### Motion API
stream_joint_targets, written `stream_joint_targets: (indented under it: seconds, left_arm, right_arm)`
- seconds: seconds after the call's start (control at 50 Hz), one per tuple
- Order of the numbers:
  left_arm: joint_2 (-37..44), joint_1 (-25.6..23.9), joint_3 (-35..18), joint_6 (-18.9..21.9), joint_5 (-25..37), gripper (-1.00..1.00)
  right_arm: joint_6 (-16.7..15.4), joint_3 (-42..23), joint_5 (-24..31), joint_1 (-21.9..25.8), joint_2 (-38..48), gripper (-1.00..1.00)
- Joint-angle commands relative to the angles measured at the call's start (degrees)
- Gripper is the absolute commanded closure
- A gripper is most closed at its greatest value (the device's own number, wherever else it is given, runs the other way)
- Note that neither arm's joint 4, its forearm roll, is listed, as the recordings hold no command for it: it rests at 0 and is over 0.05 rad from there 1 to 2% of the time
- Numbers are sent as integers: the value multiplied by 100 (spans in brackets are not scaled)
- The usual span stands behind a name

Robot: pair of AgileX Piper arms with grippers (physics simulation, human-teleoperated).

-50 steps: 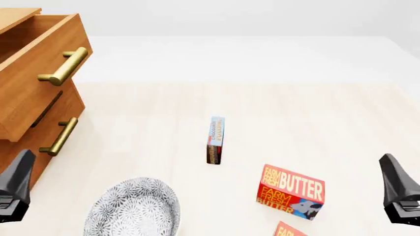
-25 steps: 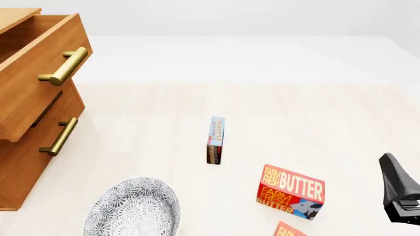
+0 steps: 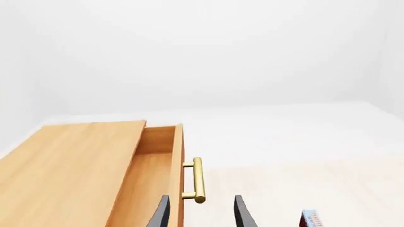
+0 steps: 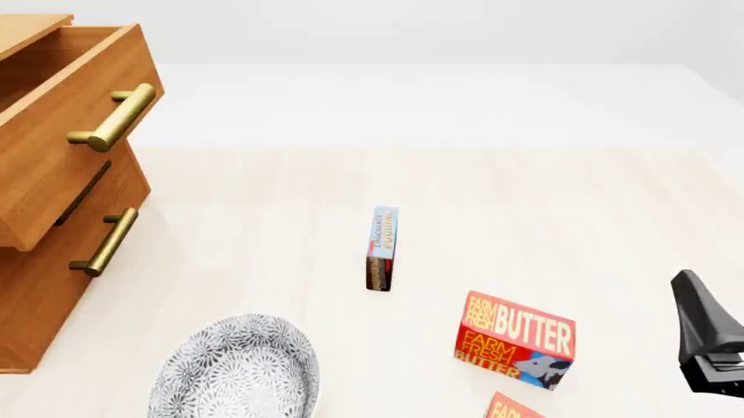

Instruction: Put the chocolate pudding in the top drawer of the cabinet and close it.

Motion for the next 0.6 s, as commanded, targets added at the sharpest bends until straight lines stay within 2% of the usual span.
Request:
stream_joint_targets:
  seconds: [0.02, 0.06, 0.1, 0.14, 0.18, 0.22, 0.26, 0.36, 0.38, 0.4, 0.42, 0.48, 0.5, 0.54, 0.56, 0.58, 0.6]
  left_arm:
    - [506, -17, -502, -89, 217, -100]
    - [506, -17, -502, -89, 217, -100]
    - [713, -57, -836, -256, 322, -100]
    - [823, -6, -911, -137, 402, -100]
    - [876, 23, -940, -269, 417, -100]
    - [941, 118, -948, -135, 454, -100]
    - [982, 37, -1080, -250, 522, -100]
    - [1151, 155, -1506, -152, 896, -100]
    - [1289, 123, -1804, -161, 1124, -100]
    - [1321, 106, -1859, -146, 1185, -100]
    - [1293, 110, -1632, -122, 1108, -100]
    - [1333, 253, -1649, -174, 1188, -100]
    - [1427, 122, -1689, -133, 1237, -100]
    - [1466, 189, -1748, -118, 1291, -100]
    - [1512, 246, -1813, -144, 1343, -100]
    - [1687, 274, -2272, -178, 1680, -100]
    - [1684, 302, -1988, -104, 1562, -100]
  right_arm:
    - [0, 0, -8, 0, 8, -100]
    - [0, 0, -8, 0, 8, -100]
    - [-1, -1, 14, 0, -14, -100]
    - [1, -1, 16, 0, -15, -100]
    - [0, -1, 16, 0, -17, -100]
    - [1, -1, 16, 0, -16, -100]
    - [1, -1, 15, 0, -13, -100]
    - [-2, -1, 16, -2, -16, -100]
    - [1, -1, 16, 0, -16, -100]
    - [0, -1, 16, 0, -17, -100]
    - [0, -1, 16, -2, -16, -100]
    - [1, -1, 15, 1, -15, -100]
    - [-2, -1, 16, -1, -16, -100]
    - [2, -1, 14, 0, -13, -100]
    - [-3, -1, 15, 0, -14, -100]
    - [0, -1, 16, -1, -16, -100]
    - [1, -1, 15, -2, -13, -100]
